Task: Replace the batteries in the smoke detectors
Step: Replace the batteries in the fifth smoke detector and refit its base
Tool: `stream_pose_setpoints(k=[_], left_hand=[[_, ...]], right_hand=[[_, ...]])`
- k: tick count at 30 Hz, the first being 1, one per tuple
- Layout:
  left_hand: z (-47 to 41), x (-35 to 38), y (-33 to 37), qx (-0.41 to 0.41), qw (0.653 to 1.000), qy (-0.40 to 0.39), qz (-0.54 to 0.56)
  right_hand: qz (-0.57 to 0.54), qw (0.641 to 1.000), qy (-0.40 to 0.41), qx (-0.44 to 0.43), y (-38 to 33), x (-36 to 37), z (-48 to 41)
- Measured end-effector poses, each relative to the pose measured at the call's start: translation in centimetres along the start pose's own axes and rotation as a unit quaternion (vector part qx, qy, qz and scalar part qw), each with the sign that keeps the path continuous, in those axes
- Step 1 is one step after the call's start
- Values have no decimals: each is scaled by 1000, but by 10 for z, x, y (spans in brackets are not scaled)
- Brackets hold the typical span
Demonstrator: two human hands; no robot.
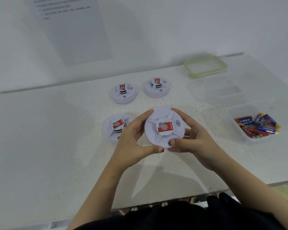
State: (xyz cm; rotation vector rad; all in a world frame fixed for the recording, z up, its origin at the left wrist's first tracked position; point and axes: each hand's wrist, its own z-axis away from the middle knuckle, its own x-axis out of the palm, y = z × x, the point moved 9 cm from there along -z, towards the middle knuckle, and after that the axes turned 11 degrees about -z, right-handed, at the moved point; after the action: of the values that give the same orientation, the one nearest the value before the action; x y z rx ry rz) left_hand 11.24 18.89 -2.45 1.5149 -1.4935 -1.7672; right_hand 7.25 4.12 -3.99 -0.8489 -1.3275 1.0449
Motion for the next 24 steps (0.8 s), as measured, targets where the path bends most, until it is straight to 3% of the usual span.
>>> stream_pose_setpoints(k=[24], left_hand=[[2,-3,-3,10,1000,7,-9]], right_hand=[[-12,1000,-6,-12,0,8,0]])
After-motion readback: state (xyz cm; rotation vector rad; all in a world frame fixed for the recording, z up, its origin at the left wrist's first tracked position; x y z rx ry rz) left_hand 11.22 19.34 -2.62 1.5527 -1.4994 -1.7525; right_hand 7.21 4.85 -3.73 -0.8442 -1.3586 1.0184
